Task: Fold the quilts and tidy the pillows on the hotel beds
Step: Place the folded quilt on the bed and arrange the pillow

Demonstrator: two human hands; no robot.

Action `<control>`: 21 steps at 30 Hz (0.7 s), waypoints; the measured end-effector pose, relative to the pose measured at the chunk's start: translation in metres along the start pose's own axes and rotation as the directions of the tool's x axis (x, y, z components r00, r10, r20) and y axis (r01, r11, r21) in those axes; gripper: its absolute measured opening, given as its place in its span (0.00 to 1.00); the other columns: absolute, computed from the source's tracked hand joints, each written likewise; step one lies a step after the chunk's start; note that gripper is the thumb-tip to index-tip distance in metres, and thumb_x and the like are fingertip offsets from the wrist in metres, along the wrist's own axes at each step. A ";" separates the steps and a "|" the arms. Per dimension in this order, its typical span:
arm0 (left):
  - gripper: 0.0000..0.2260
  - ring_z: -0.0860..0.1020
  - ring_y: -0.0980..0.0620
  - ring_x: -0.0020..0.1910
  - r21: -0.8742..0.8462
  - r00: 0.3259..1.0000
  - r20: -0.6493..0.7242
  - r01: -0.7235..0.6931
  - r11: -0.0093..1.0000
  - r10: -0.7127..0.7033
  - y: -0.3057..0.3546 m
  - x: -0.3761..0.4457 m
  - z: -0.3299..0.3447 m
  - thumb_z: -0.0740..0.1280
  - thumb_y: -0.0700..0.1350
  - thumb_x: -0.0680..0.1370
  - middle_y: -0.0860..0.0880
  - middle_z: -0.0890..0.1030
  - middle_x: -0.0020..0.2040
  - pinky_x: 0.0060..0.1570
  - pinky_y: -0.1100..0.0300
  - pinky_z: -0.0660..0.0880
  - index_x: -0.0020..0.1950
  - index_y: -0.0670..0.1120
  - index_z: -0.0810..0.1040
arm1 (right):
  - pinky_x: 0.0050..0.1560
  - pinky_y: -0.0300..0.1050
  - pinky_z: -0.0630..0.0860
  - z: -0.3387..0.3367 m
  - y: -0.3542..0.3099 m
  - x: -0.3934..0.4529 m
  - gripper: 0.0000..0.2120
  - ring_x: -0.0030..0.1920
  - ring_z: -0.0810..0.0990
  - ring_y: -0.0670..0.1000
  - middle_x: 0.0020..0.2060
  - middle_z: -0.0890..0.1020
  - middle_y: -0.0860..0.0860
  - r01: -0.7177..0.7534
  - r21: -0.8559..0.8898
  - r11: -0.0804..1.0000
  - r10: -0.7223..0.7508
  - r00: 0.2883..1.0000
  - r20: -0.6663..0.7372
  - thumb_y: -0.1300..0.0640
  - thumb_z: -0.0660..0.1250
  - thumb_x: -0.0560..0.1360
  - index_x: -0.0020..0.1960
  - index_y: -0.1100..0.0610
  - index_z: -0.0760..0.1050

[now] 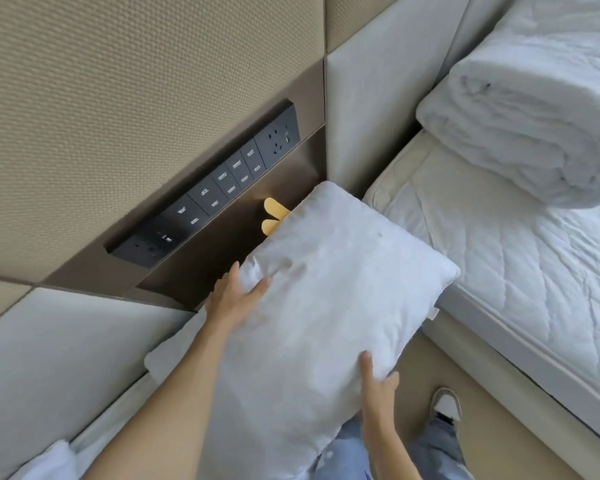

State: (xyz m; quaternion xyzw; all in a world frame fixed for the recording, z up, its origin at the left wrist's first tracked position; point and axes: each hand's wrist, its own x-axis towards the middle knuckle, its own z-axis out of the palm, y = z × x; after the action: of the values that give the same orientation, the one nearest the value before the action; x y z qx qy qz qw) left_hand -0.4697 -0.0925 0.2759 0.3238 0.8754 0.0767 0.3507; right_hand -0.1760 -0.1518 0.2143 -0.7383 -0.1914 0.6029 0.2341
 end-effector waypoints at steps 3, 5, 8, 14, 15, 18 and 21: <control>0.58 0.69 0.43 0.74 -0.038 0.993 0.121 0.006 0.999 -0.001 -0.017 0.018 0.005 0.59 0.85 0.58 0.50 0.68 0.77 0.70 0.42 0.67 0.81 0.55 0.54 | 0.67 0.65 0.75 0.015 0.031 -0.006 0.42 0.66 0.78 0.55 0.68 0.78 0.49 -0.084 0.094 0.992 0.083 0.997 0.012 0.29 0.73 0.68 0.74 0.49 0.68; 0.57 0.74 0.45 0.68 -0.149 0.988 0.153 0.003 0.989 0.020 -0.023 0.018 0.007 0.64 0.84 0.55 0.52 0.73 0.72 0.67 0.44 0.71 0.78 0.57 0.59 | 0.66 0.60 0.77 0.025 0.035 -0.018 0.35 0.63 0.81 0.52 0.64 0.82 0.49 -0.046 0.098 0.994 0.039 0.997 0.065 0.28 0.71 0.69 0.67 0.49 0.76; 0.42 0.77 0.51 0.57 -0.198 0.982 0.173 -0.037 0.980 0.072 -0.021 0.006 0.002 0.72 0.75 0.64 0.54 0.78 0.62 0.56 0.52 0.74 0.72 0.56 0.69 | 0.67 0.56 0.77 0.034 0.020 -0.042 0.29 0.63 0.82 0.49 0.62 0.84 0.45 -0.039 0.130 0.991 0.019 0.988 0.154 0.33 0.69 0.72 0.68 0.48 0.77; 0.37 0.83 0.52 0.48 -0.267 0.978 0.199 -0.010 0.964 0.065 -0.007 -0.011 -0.018 0.75 0.75 0.55 0.53 0.84 0.48 0.50 0.54 0.79 0.53 0.50 0.80 | 0.64 0.56 0.78 0.025 -0.003 -0.063 0.27 0.62 0.83 0.53 0.62 0.84 0.51 0.000 0.217 0.976 -0.054 0.968 0.243 0.43 0.73 0.76 0.69 0.56 0.76; 0.34 0.83 0.52 0.46 -0.272 0.980 0.188 -0.018 0.962 0.071 -0.002 -0.017 -0.020 0.77 0.73 0.58 0.52 0.84 0.46 0.45 0.57 0.78 0.51 0.48 0.81 | 0.60 0.53 0.79 0.021 -0.010 -0.069 0.24 0.60 0.84 0.52 0.60 0.85 0.51 0.009 0.230 0.973 -0.067 0.967 0.246 0.46 0.72 0.77 0.68 0.57 0.77; 0.24 0.81 0.52 0.42 -0.262 0.986 0.145 -0.040 0.964 0.081 0.017 -0.035 -0.029 0.77 0.62 0.68 0.50 0.84 0.43 0.36 0.60 0.73 0.51 0.43 0.82 | 0.55 0.51 0.81 0.003 -0.027 -0.081 0.19 0.56 0.86 0.53 0.55 0.87 0.53 0.040 0.275 0.961 -0.109 0.964 0.244 0.51 0.69 0.78 0.64 0.61 0.78; 0.21 0.82 0.52 0.43 -0.283 0.991 0.090 -0.068 0.957 0.097 0.048 -0.055 -0.042 0.78 0.57 0.71 0.49 0.84 0.44 0.37 0.60 0.74 0.53 0.42 0.82 | 0.49 0.51 0.83 -0.019 -0.054 -0.097 0.16 0.54 0.87 0.55 0.54 0.87 0.55 0.044 0.363 0.931 -0.147 0.954 0.260 0.54 0.68 0.79 0.64 0.60 0.79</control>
State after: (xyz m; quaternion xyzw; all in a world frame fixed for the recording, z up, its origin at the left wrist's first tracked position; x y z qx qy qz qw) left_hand -0.4430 -0.0851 0.3560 0.3111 0.8222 0.1971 0.4341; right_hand -0.1771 -0.1641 0.3263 -0.5802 -0.1476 0.7143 0.3625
